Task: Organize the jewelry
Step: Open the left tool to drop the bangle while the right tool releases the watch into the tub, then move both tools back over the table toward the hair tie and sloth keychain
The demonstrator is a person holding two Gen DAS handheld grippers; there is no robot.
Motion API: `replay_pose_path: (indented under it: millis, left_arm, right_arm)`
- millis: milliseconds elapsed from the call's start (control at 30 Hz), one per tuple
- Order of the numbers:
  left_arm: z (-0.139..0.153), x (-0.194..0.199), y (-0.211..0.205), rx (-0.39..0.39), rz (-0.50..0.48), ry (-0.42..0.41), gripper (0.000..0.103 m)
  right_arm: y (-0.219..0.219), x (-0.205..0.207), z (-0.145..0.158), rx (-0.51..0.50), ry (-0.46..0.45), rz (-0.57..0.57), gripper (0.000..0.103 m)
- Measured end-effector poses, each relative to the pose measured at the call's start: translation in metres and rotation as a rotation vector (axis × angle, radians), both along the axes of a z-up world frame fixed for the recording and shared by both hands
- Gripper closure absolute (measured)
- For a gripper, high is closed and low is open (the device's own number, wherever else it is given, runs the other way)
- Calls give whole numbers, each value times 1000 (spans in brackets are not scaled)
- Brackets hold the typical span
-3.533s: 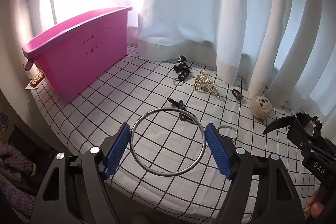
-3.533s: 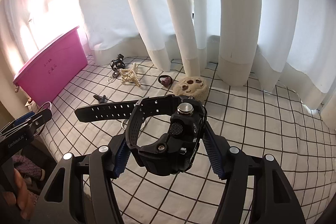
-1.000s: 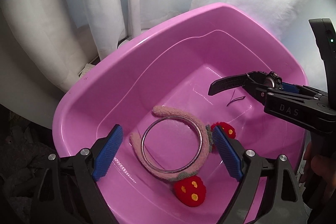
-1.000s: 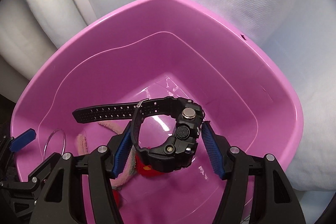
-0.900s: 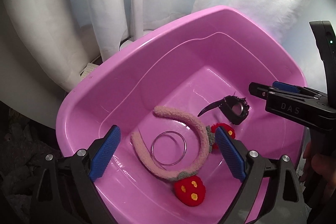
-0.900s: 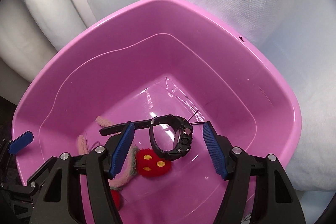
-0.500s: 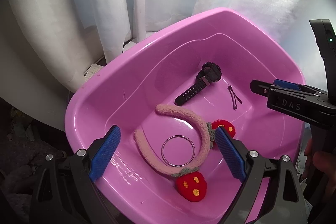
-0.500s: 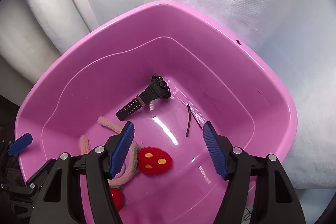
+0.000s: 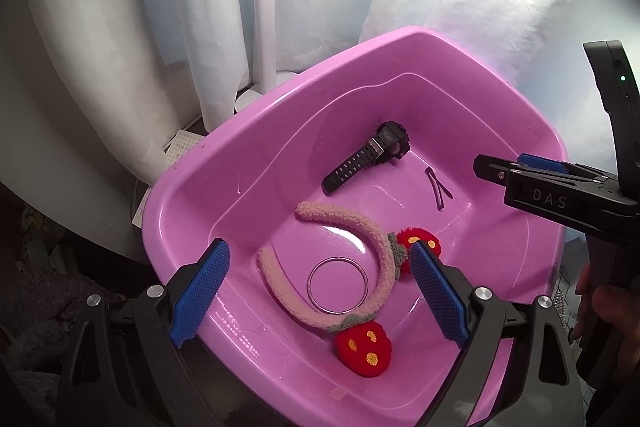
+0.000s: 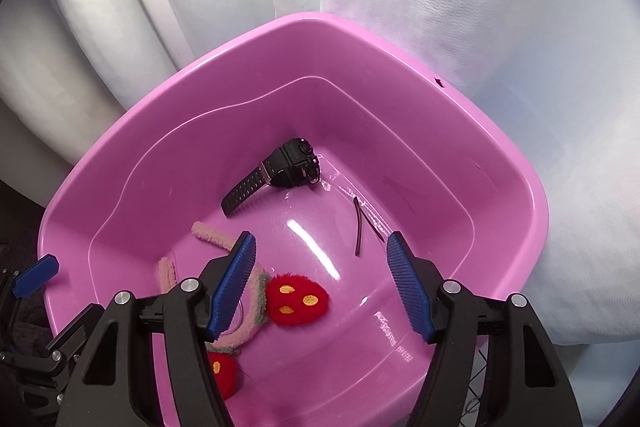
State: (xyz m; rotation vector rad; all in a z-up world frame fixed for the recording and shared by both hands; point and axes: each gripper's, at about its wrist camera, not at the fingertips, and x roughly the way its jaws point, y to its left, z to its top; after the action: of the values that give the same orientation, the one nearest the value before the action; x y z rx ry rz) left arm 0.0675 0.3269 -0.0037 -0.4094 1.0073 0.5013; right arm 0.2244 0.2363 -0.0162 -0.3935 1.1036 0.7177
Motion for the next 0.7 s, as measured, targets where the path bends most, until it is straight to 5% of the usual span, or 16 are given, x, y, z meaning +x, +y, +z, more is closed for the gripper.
replay_pose_path:
  millis: [700]
  left_arm:
    - [25,-48,0,35,-28,-113,7]
  right_arm:
    - [-50,-57,39,162,-78,-114,34]
